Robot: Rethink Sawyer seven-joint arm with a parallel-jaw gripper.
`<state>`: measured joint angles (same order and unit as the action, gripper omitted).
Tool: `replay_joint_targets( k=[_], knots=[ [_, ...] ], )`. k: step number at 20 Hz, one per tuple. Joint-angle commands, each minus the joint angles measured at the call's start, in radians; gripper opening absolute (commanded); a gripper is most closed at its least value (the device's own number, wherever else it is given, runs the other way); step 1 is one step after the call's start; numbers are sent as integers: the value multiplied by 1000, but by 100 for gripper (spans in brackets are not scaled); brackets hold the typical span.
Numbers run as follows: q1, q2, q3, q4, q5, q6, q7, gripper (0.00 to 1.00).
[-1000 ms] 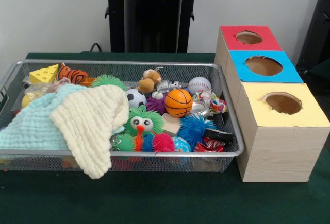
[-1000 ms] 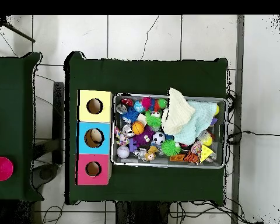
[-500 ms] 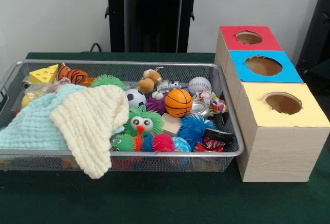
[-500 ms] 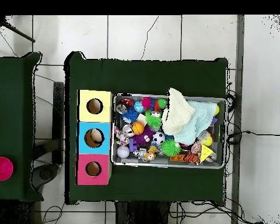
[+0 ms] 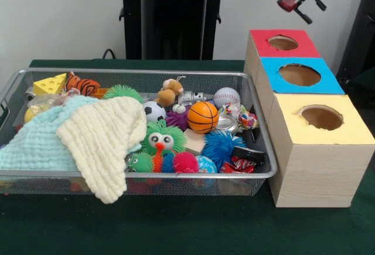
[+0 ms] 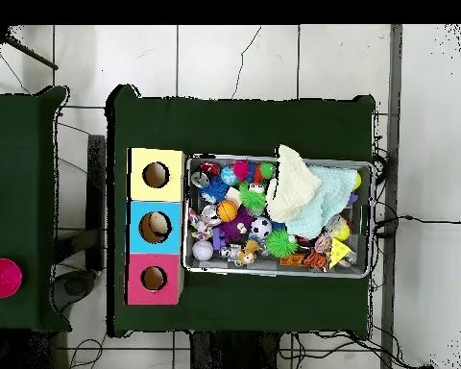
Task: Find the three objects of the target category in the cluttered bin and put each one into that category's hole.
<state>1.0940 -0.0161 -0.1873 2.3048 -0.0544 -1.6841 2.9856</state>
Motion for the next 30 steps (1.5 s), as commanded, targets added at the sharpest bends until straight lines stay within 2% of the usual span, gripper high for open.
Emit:
replay_joint_targets(
  k=[1, 5, 11, 19, 30],
  knots=[
    [13, 328, 63, 265, -46, 385, 102, 100],
    [22, 326, 49, 263, -56, 383, 100, 100],
    [6, 335, -22, 238, -165, 380, 74, 100],
    [-20, 339, -113, 216, -242, 410, 33, 100],
    [-40, 357, -189, 196, -306, 421, 11, 100]
  ],
)
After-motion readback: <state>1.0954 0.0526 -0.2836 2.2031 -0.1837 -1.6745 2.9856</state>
